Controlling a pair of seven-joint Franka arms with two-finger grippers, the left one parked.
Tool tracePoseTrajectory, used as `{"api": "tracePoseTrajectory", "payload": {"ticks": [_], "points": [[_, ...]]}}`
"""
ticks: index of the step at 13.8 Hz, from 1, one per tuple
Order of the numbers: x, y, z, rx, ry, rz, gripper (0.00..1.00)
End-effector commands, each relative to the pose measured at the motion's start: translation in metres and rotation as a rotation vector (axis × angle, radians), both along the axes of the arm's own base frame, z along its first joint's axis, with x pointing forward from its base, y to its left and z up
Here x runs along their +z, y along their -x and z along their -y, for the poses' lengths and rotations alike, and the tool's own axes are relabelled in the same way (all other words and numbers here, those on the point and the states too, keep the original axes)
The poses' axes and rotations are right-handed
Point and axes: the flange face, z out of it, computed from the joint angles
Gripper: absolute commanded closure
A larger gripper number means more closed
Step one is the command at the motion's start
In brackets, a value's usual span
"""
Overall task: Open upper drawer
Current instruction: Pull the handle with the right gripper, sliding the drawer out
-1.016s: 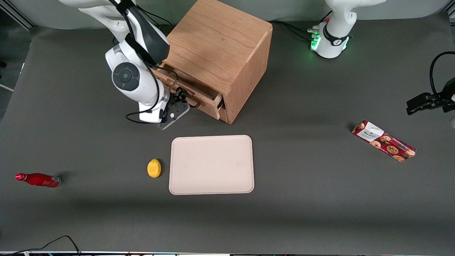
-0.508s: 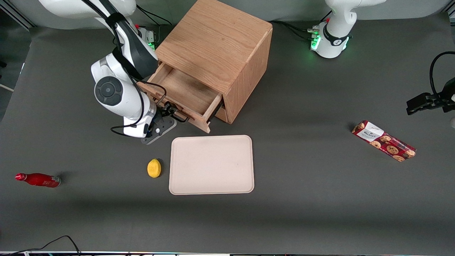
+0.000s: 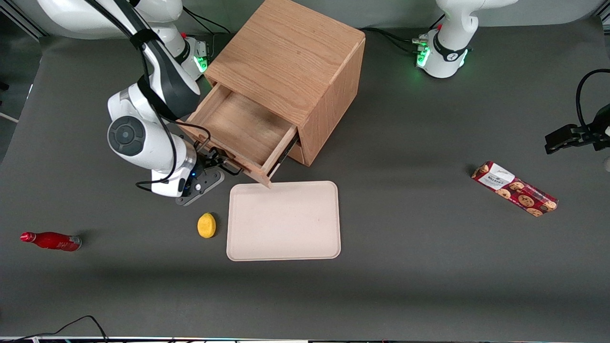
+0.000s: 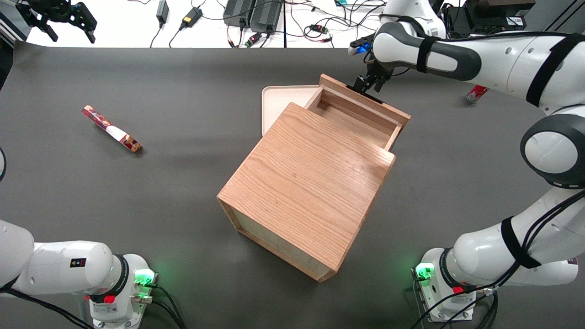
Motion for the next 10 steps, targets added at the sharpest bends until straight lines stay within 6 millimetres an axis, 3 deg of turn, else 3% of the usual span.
{"api": "tracePoseTrajectory", "payload": {"ticks": [1,10], "points": [[0.011,-0.017,0.019,0.030,0.021,0.033,0.00],[0.019,-0.044,0.050,0.034,0.027,0.034,0.00]]}}
